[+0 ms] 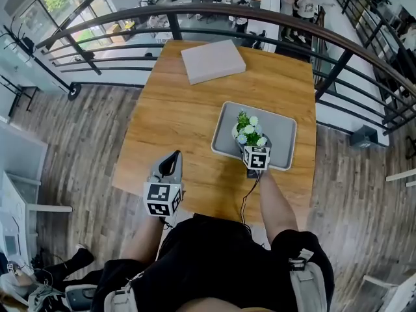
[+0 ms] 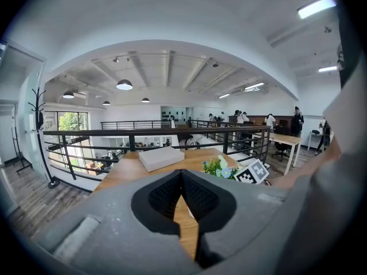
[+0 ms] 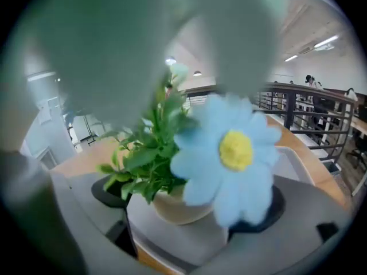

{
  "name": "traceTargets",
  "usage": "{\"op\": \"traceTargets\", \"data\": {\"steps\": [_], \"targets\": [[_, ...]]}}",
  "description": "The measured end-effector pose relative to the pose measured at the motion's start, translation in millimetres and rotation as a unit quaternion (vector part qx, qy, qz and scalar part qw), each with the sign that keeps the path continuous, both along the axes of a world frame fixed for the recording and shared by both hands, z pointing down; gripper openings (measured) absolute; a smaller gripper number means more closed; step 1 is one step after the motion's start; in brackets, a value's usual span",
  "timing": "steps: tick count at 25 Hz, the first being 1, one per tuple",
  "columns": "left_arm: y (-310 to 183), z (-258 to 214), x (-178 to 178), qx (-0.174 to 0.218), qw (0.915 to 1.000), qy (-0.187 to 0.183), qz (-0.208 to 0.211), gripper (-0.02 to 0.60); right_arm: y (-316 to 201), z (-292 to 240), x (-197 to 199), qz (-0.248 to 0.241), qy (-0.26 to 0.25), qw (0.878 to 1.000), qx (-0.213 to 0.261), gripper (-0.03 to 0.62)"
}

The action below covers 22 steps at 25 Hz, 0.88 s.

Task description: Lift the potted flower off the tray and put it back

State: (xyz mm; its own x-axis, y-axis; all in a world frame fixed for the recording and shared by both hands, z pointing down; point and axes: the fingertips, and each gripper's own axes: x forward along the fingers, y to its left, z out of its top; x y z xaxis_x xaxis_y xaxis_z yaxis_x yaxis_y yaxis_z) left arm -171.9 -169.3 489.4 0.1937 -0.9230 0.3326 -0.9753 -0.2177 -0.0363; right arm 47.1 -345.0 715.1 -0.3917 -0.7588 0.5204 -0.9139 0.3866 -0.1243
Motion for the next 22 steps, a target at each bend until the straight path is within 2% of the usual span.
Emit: {"op": "traceTargets", "data": {"steps": [6,7,9,12,13,17,22], "targets": [[-11.1,-0.5,10.3,0.009,0.9997,0.013,0.018,0.015,32.8,-26.3,24.1,0.018,0.001,1.000,0.009,0.501],[-14.4,-0.3,13.9,0.010,0.9996,0.016,0.023,0.015,40.1,-33.5,29.8,0.022,0.005,1.000,0.014,0.480],[-20.6,0.0,23.3,0.011,0.9990,0.023,0.037,0.015,53.2,-55.5,47.5,0.052,0.015,0.998,0.045,0.316],[-29.5,-1.1,42.2,0.015,0.9971,0.034,0.066,0.015,68.8,-98.6,83.3,0.123,0.022,0.986,0.114,0.019],[-32.4,-2.7,49.4,0.018,0.9963,0.037,0.076,0.015,73.7,-115.1,93.6,0.139,0.015,0.981,0.135,-0.005],[-40.6,-10.7,72.8,0.033,0.9923,0.048,0.110,0.015,96.0,-188.5,122.2,0.168,-0.047,0.963,0.207,-0.005],[-41.1,-14.4,90.9,0.039,0.9884,0.063,0.133,0.015,130.9,-263.0,128.7,0.174,-0.050,0.940,0.288,-0.005]]}}
